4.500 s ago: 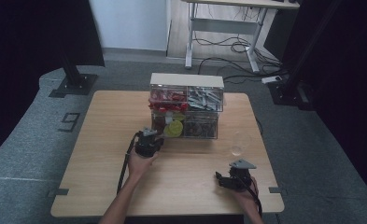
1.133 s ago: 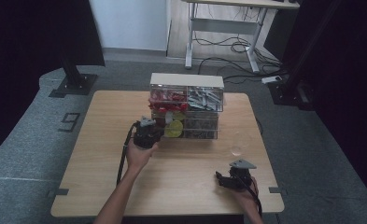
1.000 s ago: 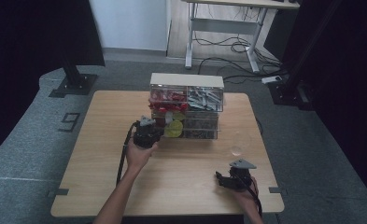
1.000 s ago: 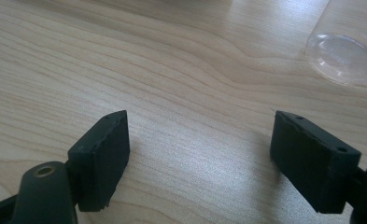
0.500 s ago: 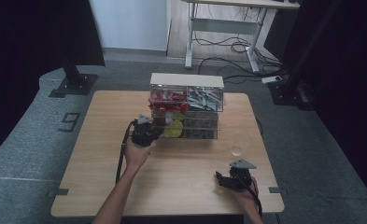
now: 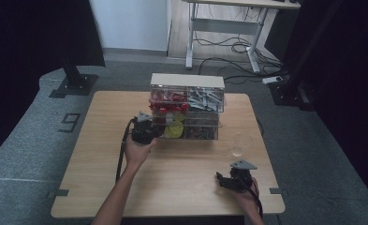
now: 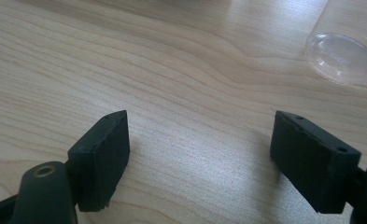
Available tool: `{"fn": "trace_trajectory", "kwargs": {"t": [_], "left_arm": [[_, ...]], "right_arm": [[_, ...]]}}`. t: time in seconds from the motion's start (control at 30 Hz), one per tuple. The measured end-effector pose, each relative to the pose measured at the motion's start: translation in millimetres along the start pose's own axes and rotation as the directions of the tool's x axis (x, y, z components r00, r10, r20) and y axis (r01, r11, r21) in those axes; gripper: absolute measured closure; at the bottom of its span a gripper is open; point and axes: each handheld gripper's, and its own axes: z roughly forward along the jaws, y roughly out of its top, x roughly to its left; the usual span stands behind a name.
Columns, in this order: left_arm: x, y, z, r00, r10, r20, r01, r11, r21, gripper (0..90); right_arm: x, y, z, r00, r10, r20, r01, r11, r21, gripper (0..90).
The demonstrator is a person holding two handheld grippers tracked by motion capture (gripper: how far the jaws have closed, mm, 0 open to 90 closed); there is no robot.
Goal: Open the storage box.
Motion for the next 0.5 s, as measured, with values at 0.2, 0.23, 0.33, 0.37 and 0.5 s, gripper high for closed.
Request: {"fn": "trace_trajectory", "kwargs": {"t": [0.2,0.23,0.33,0.37,0.5], "left_arm": [[-0.5,5.9,-3.6,1.0000,0.003,-0.006,-0.003,0.9999,-0.012,90.0],[-0.6,6.6,-3.8,1.0000,0.004,-0.007,-0.004,0.9999,-0.012,90.0],[-0.8,9.6,-3.8,1.0000,0.004,-0.008,-0.005,0.9998,-0.017,90.0],[-0.5,11.3,-3.8,0.9999,0.005,-0.010,-0.005,0.9998,-0.017,90.0],[-0.8,15.0,-4.4,0.9999,0.005,-0.011,-0.005,0.9998,-0.021,90.0]], "right_arm": [[0.0,0.0,0.0,1.0000,0.000,0.000,0.000,1.000,0.000,20.6],[0.0,0.0,0.0,1.0000,0.000,0.000,0.000,1.000,0.000,20.6],[0.0,0.0,0.0,1.0000,-0.001,0.000,0.001,1.000,0.000,20.5],[-0.1,0.0,0.0,1.0000,-0.001,0.000,0.001,1.000,0.000,20.5],[-0.1,0.0,0.0,1.0000,-0.001,0.000,0.001,1.000,-0.001,20.6]]}}
